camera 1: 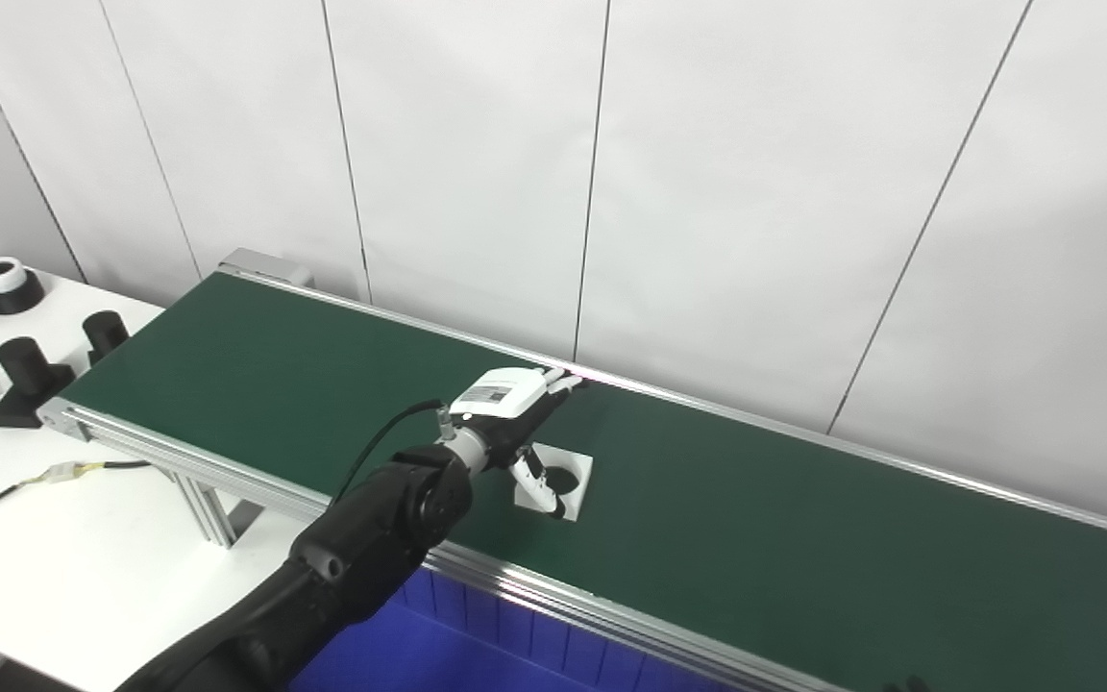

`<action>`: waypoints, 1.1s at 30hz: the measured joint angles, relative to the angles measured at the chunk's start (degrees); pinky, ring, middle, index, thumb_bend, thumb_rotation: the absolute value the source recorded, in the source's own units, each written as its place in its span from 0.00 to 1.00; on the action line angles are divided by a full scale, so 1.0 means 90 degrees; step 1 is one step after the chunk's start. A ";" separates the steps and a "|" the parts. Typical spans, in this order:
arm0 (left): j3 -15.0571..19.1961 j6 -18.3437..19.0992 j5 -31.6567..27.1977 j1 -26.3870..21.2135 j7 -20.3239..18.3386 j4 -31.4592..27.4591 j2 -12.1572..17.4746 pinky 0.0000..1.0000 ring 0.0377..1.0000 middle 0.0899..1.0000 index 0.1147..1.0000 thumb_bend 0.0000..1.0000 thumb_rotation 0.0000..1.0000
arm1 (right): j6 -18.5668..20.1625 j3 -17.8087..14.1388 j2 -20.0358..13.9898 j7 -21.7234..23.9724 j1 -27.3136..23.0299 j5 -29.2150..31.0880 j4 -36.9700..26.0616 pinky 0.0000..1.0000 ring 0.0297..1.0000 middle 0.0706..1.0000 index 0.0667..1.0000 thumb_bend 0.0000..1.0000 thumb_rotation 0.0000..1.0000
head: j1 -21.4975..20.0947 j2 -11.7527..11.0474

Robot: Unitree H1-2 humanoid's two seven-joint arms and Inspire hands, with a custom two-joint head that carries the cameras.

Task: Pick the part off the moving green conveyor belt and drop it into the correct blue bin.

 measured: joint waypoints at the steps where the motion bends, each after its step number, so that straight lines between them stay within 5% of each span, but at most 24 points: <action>1: -0.0047 0.0000 0.0014 -0.0031 -0.0009 0.0037 -0.0004 1.00 1.00 1.00 0.93 0.79 0.07 | 0.0000 0.0001 -0.0002 0.0000 0.0009 0.0000 -0.0012 1.00 0.98 0.95 1.00 0.56 0.84 | 0.0010 0.0000; 10: -0.0327 0.0005 0.0016 -0.0143 -0.0262 0.0180 -0.0025 0.99 0.96 0.97 0.91 0.79 0.01 | 0.0000 -0.0015 0.0002 -0.0012 0.0052 -0.0047 -0.0075 1.00 0.98 0.96 1.00 0.57 0.86 | 0.0049 0.0039; 19: -0.0302 0.0006 -0.0210 -0.0346 -0.0261 0.0876 -0.0351 0.83 0.87 0.89 0.85 0.73 0.00 | -0.0001 -0.0022 -0.0018 -0.0003 0.0128 -0.0025 -0.0224 1.00 0.98 0.96 1.00 0.57 0.88 | 0.0039 0.0088; 21: -0.0238 -0.0063 -0.0357 -0.0372 -0.0196 0.1005 -0.0426 0.66 0.75 0.82 0.80 0.67 0.00 | -0.0001 -0.0029 -0.0020 -0.0003 0.0140 -0.0025 -0.0240 1.00 0.98 0.96 1.00 0.57 0.88 | 0.0039 0.0088; 28: -0.0124 -0.0554 -0.0712 -0.0701 0.0327 0.1807 -0.0682 0.57 0.60 0.67 0.70 0.55 0.00 | -0.0002 -0.0051 -0.0026 -0.0001 0.0152 -0.0001 -0.0283 1.00 0.98 0.96 1.00 0.58 0.88 | 0.0088 0.0127; 31: -0.0124 -0.0778 -0.0826 -0.0806 0.0502 0.2136 -0.0755 0.45 0.47 0.40 0.51 0.51 0.00 | -0.0002 -0.0072 -0.0030 -0.0001 0.0179 0.0027 -0.0342 1.00 0.98 0.96 1.00 0.57 0.87 | 0.0098 0.0156; 33: -0.0099 -0.0826 -0.0854 -0.0881 0.0636 0.2341 -0.0866 0.41 0.43 0.38 0.47 0.51 0.00 | -0.0001 -0.0078 -0.0040 0.0000 0.0188 0.0039 -0.0356 1.00 0.98 0.96 1.00 0.57 0.87 | 0.0107 0.0156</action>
